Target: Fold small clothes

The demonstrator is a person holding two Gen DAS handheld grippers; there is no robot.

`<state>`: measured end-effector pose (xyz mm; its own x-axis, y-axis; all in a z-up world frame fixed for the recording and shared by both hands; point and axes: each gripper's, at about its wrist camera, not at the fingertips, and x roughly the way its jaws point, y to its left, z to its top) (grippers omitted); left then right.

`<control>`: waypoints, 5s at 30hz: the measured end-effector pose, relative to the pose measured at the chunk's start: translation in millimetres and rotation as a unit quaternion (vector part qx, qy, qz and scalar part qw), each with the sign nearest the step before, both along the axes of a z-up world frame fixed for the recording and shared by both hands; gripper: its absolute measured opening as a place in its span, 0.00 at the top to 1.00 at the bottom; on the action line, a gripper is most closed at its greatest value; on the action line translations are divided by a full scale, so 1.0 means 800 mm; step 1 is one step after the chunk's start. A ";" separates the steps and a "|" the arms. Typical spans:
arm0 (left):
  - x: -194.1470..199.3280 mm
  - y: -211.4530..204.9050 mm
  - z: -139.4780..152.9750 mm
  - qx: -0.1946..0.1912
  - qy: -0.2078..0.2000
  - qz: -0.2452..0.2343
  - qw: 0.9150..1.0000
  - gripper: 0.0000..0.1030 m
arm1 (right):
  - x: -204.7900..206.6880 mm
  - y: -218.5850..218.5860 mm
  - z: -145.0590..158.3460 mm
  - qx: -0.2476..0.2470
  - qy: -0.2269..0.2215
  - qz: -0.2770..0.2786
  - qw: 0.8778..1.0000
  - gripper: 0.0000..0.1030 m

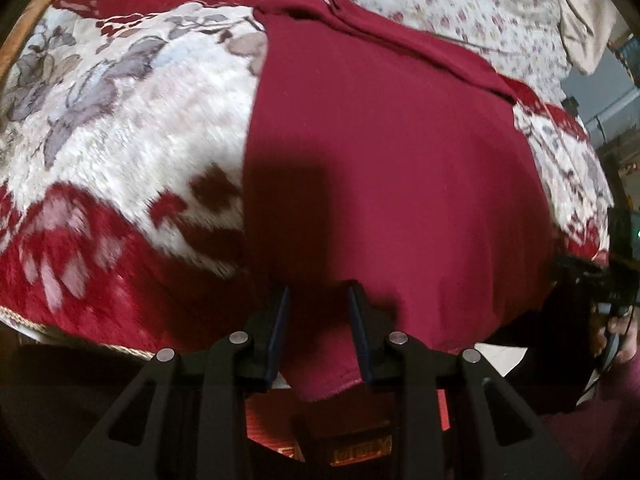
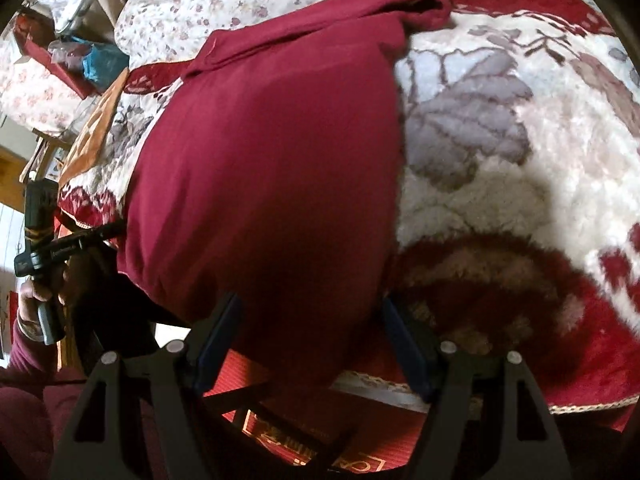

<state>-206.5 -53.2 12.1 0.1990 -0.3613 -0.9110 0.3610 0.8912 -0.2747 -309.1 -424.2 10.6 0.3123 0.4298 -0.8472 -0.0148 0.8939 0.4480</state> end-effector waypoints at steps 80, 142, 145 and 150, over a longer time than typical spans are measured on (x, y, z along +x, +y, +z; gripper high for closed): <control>0.037 0.064 -0.019 -0.338 0.175 0.145 0.913 0.72 | 0.068 -0.018 0.070 0.123 -0.121 -0.071 0.982 0.87; 0.349 -0.098 0.081 -0.058 -0.164 0.101 0.980 1.00 | 0.344 -0.082 0.068 0.003 -0.157 -0.126 0.980 0.89; 0.363 -0.101 0.072 -0.058 -0.159 0.107 0.980 1.00 | 0.359 -0.087 0.056 0.005 -0.152 -0.130 0.980 0.89; 0.379 -0.104 0.052 -0.061 -0.145 0.116 0.981 1.00 | 0.377 -0.094 0.034 0.015 -0.138 -0.139 0.981 0.89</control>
<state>96.7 -136.2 53.9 0.5338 -0.3790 -0.7559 0.2314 0.9253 -0.3005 -7.5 -499.1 38.0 0.6356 0.3199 -0.7026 0.1028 0.8669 0.4877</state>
